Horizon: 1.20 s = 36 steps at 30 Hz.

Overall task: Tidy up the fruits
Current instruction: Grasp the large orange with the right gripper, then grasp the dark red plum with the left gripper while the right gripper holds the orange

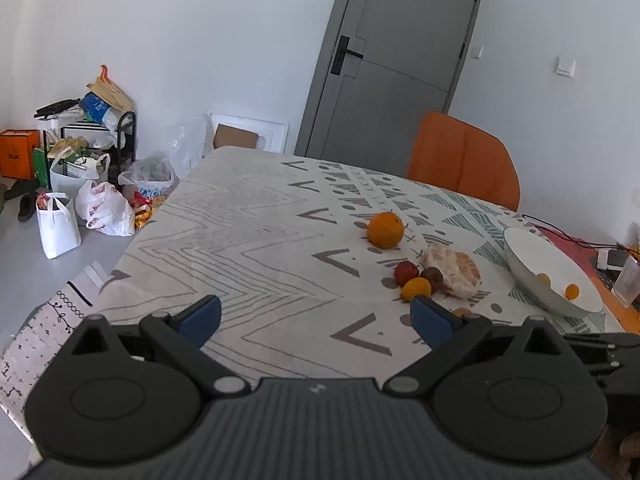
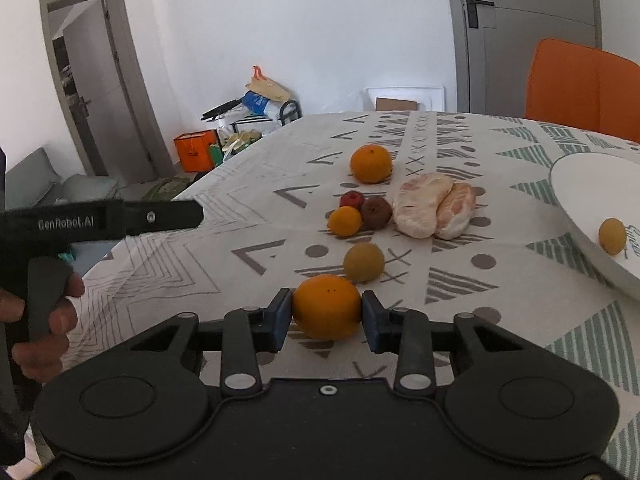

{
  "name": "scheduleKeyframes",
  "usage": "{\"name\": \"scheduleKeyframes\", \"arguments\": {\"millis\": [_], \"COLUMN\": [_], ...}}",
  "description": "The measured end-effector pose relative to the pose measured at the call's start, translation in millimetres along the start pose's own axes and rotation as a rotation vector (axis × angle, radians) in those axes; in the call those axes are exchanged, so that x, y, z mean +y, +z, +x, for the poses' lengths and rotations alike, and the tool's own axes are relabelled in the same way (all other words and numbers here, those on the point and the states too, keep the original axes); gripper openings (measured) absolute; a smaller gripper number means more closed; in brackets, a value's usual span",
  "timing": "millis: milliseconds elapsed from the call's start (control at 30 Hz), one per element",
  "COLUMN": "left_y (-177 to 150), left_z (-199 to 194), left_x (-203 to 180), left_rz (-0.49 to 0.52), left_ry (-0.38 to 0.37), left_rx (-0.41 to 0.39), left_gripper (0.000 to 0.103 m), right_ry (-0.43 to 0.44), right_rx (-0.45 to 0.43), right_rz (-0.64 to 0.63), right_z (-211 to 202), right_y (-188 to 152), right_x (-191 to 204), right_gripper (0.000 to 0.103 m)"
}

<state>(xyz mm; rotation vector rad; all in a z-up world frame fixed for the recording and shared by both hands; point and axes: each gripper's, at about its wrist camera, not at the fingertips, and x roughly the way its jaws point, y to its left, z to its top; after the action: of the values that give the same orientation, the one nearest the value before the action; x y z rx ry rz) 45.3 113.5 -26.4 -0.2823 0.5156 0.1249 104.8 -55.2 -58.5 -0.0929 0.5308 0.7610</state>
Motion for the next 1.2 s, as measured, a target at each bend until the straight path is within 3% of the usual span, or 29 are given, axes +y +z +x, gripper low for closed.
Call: {"name": "scheduleKeyframes", "arguments": {"millis": [433,567,867,1200], "left_y": [7,10,14,23], "left_z": [18,27,56,79], "left_x": [-35,-44,-65,-90], "left_rz": [0.084,0.105,0.177,0.242], "left_ry": [-0.08,-0.101,-0.161,-0.183], "left_rx": [-0.006,-0.005,0.032,0.04], "left_gripper": [0.096,0.082,0.06,0.049], "right_ry": [-0.083,-0.117,-0.18,-0.213], "right_rx": [-0.074,-0.092,-0.113,-0.136], "right_rz": [0.079,0.1,0.144,0.19], "right_z": [-20,-22,-27,-39], "right_y": [6,9,9,3], "right_x": [-39,-49,-72,-91], "right_gripper": [0.035,0.035,0.035,0.035]}}
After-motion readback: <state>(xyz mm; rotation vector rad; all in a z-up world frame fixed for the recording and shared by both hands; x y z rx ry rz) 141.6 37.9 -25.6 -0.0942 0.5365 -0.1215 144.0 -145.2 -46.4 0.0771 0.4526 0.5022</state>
